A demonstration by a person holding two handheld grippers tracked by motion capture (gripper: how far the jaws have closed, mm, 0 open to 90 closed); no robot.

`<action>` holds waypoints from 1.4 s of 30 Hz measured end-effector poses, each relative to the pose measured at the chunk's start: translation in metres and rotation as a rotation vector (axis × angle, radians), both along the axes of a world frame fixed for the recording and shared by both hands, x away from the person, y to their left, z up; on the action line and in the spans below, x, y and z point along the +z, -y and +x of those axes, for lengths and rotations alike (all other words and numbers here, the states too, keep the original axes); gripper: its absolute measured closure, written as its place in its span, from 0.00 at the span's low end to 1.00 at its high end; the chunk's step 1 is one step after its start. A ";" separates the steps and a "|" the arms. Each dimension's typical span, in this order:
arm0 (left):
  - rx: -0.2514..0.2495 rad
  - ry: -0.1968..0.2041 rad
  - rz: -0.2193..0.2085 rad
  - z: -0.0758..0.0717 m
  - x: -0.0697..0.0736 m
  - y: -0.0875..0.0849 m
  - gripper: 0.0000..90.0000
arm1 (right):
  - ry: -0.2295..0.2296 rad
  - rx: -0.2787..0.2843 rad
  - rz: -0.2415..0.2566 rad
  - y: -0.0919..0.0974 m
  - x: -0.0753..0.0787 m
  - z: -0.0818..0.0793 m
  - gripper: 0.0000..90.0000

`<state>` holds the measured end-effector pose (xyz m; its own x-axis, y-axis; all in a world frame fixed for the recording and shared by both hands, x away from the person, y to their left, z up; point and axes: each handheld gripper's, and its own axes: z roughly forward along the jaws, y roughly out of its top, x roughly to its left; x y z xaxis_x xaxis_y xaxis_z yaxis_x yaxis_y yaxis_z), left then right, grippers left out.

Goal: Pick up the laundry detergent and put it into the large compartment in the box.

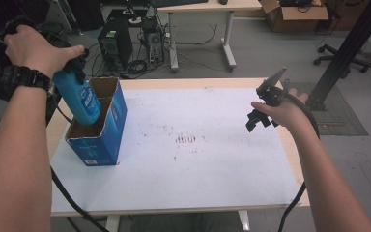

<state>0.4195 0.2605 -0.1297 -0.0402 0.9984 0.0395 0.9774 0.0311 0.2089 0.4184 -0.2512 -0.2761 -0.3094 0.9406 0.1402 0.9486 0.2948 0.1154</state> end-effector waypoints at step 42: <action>-0.017 -0.137 -0.016 0.014 -0.138 -0.007 0.42 | -0.022 0.026 -0.012 -0.007 -0.021 0.000 0.04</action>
